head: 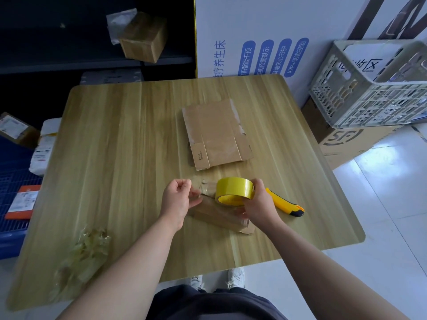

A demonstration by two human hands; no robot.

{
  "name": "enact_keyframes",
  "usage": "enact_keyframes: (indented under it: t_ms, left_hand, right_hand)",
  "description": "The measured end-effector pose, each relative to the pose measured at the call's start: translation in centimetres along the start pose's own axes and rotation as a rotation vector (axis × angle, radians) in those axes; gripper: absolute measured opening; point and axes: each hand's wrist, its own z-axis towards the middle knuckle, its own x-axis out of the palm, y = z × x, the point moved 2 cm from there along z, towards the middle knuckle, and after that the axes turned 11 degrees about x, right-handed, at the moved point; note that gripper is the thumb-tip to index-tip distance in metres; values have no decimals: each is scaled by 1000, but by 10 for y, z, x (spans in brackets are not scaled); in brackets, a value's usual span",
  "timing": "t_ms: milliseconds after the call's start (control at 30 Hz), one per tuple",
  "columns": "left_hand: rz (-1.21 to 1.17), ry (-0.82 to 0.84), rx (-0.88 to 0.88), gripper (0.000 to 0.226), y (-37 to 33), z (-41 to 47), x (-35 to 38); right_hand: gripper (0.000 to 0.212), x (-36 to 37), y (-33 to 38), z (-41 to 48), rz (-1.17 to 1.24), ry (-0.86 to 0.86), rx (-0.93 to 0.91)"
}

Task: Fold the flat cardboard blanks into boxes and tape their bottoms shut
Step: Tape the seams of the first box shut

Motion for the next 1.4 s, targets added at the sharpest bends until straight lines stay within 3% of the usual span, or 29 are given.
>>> enact_keyframes:
  t_ms: [233, 433, 600, 800, 1067, 1400]
  left_hand:
    - [125, 2, 29, 16, 10, -2, -6]
    - [290, -42, 81, 16, 13, -1, -4]
    - [355, -20, 123, 16, 14, 3, -1]
    - [218, 82, 73, 10, 10, 0, -6]
    - [407, 173, 154, 51, 17, -7, -6]
    - [569, 156, 233, 35, 23, 2, -4]
  right_hand:
    - [46, 1, -9, 0, -43, -6, -6]
    - [41, 3, -7, 0, -77, 15, 3]
    - [52, 1, -10, -1, -113, -2, 0]
    - [55, 3, -7, -1, -153, -5, -1]
    - [50, 3, -5, -1, -169, -23, -11]
    - [52, 5, -4, 0, -203, -19, -6]
